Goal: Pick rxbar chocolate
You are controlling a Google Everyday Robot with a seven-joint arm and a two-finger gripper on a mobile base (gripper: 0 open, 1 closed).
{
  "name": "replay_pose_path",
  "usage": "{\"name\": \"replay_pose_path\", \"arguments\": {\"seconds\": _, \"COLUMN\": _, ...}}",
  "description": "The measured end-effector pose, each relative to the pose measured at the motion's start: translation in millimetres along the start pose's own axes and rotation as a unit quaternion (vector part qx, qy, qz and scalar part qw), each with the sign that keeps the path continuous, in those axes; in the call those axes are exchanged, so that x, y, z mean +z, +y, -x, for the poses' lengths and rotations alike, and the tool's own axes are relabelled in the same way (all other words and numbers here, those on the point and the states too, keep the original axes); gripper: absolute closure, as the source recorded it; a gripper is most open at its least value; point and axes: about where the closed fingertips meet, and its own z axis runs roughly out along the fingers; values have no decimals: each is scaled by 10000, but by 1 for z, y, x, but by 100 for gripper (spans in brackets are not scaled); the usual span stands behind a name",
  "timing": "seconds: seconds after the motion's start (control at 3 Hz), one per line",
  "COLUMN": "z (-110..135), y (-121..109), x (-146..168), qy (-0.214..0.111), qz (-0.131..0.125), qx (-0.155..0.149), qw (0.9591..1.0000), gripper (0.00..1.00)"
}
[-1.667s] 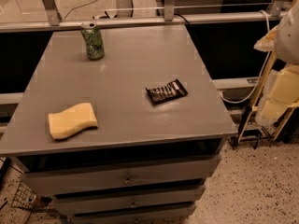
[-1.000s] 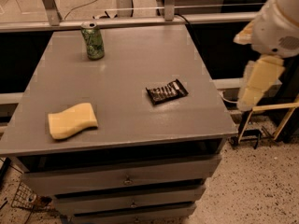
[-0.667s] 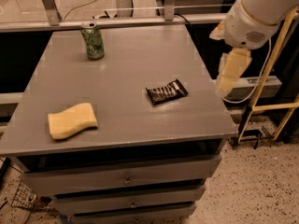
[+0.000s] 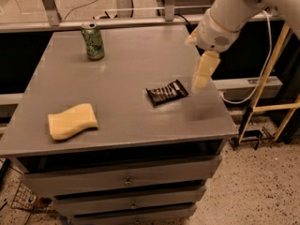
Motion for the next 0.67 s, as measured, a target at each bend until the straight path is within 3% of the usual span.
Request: {"name": "replay_pose_path", "arguments": {"seconds": 0.67, "z": 13, "y": 6, "x": 61, "qy": -88, "qz": 723, "qx": -261, "qw": 9970, "gripper": 0}}
